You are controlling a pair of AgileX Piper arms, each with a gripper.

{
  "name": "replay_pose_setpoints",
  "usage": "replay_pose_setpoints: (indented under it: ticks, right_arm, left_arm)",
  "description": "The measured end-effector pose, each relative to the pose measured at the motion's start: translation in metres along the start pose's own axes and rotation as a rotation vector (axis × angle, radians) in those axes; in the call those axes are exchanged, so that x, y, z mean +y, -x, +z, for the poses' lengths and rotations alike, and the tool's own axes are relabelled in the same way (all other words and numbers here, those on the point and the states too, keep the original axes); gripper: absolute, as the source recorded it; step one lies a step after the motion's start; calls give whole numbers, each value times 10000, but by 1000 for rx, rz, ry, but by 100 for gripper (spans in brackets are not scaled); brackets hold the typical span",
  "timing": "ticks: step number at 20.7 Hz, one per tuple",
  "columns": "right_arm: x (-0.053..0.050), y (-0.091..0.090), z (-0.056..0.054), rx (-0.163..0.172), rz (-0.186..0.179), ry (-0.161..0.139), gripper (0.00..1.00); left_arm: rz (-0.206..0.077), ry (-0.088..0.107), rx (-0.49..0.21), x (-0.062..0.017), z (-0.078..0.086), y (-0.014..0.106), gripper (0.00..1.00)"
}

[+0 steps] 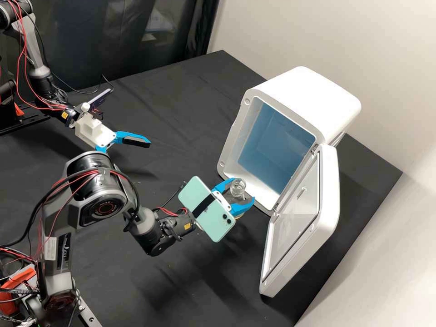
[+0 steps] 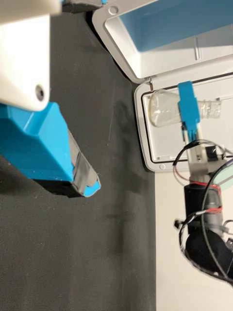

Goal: Place the flask in the incubator

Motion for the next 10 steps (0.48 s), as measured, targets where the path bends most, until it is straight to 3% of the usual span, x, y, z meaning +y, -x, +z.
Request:
replay_pose_setpoints:
  ticks: [6, 10]
  right_arm:
    - [109, -411, -185, 6, 44, -21, 0]
    - [88, -719, -291, -30, 37, -53, 0]
  left_arm:
    - [0, 0, 0, 0, 0, 0, 100]
    - [0, 0, 0, 0, 0, 0, 100]
